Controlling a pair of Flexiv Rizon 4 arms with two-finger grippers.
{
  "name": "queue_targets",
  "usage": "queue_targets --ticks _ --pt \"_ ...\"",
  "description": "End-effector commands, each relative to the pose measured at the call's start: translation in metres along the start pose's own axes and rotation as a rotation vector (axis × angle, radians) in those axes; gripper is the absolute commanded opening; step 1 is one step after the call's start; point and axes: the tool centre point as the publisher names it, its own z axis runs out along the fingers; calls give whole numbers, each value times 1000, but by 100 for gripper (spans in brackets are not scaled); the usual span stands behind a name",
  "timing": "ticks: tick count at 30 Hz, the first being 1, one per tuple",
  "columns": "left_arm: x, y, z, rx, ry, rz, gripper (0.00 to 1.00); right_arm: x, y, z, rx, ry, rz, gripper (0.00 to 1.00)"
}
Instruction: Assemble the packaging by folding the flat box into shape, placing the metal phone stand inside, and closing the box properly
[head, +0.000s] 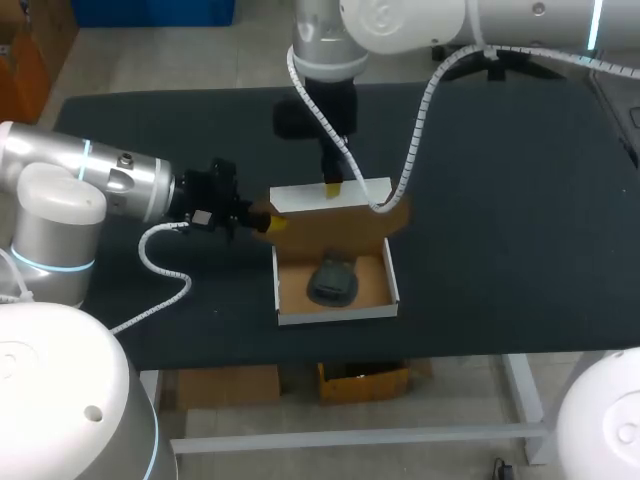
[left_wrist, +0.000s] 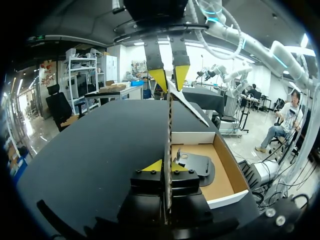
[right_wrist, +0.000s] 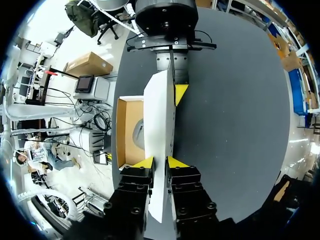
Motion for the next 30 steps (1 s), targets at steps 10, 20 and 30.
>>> queue_targets --ticks 10,20,30 --pt "-1 -1 0 3 1 0 0 2 2 6 1 6 0 0" --pt "-1 -1 0 3 1 0 0 2 2 9 4 12 1 19" --pt "-1 -1 0 3 1 0 0 1 3 11 13 5 5 0"
